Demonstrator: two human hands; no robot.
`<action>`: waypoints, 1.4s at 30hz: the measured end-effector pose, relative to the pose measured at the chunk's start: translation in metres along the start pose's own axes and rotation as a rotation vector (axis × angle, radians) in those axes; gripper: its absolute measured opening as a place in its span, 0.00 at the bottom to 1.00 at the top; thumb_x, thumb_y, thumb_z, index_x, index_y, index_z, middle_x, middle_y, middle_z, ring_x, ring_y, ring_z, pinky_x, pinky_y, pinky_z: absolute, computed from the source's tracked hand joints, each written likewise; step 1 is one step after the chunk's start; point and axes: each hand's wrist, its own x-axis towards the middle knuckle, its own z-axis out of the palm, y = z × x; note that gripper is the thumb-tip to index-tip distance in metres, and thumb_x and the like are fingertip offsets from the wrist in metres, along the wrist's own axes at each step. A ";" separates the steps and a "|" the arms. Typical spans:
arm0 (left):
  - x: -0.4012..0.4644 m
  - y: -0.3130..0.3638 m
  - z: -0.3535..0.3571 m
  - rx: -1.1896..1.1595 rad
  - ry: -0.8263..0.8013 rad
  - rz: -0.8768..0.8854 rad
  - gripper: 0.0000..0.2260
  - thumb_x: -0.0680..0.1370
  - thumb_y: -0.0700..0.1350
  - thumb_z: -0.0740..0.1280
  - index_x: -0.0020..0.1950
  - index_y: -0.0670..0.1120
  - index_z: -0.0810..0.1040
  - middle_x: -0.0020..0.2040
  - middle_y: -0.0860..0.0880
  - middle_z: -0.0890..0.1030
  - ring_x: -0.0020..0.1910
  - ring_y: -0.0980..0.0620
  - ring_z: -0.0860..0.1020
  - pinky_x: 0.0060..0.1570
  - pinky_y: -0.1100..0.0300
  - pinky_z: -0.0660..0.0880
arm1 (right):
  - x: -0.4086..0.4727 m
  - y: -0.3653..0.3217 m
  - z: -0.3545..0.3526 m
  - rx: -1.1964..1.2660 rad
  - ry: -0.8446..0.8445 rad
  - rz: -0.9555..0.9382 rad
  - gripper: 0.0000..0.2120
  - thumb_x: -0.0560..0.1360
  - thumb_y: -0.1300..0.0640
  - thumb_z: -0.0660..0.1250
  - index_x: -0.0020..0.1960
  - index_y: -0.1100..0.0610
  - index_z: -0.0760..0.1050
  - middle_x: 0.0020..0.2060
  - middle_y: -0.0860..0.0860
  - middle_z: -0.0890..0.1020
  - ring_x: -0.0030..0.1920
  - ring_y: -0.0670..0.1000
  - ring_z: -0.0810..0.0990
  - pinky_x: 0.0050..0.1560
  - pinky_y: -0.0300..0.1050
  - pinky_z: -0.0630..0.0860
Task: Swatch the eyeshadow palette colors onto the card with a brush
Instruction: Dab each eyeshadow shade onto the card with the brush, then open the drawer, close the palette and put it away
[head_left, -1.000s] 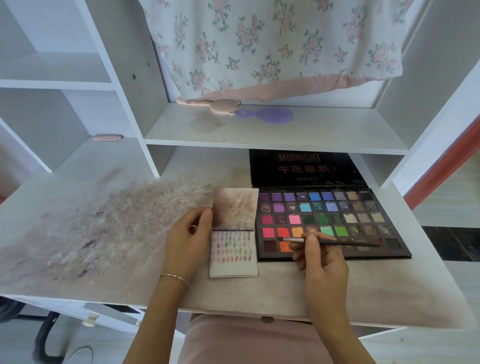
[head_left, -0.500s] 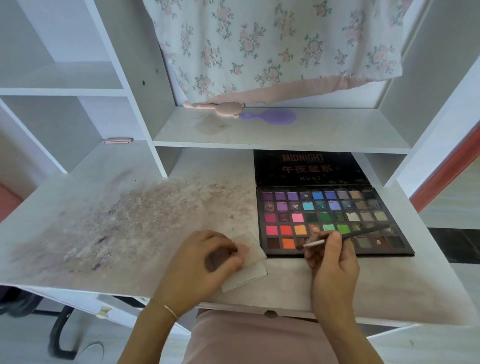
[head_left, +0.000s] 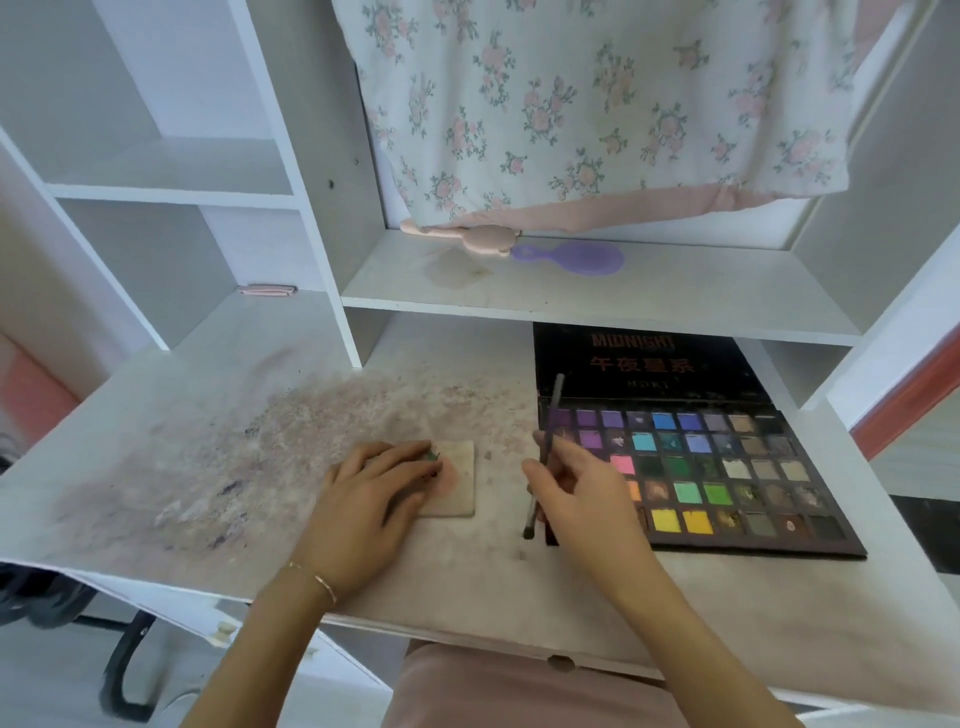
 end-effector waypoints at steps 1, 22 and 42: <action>0.006 -0.007 -0.001 -0.010 -0.005 -0.028 0.19 0.74 0.55 0.52 0.62 0.59 0.73 0.65 0.67 0.64 0.63 0.54 0.64 0.56 0.56 0.61 | 0.008 -0.003 0.007 -0.039 -0.035 0.005 0.04 0.76 0.56 0.63 0.43 0.48 0.74 0.30 0.47 0.76 0.31 0.42 0.75 0.35 0.37 0.75; 0.059 -0.032 -0.019 -0.205 0.298 -0.236 0.14 0.77 0.39 0.61 0.63 0.43 0.75 0.65 0.44 0.73 0.65 0.44 0.70 0.64 0.52 0.66 | 0.043 -0.013 0.036 -0.224 -0.069 -0.168 0.16 0.77 0.56 0.61 0.64 0.51 0.71 0.52 0.43 0.75 0.49 0.41 0.73 0.52 0.35 0.69; -0.068 0.078 0.032 -0.020 0.281 0.018 0.15 0.75 0.48 0.58 0.53 0.45 0.81 0.56 0.48 0.81 0.58 0.48 0.76 0.59 0.57 0.63 | -0.124 0.046 -0.020 -0.423 -0.138 -0.006 0.06 0.76 0.48 0.59 0.48 0.43 0.75 0.36 0.42 0.81 0.40 0.43 0.79 0.41 0.40 0.74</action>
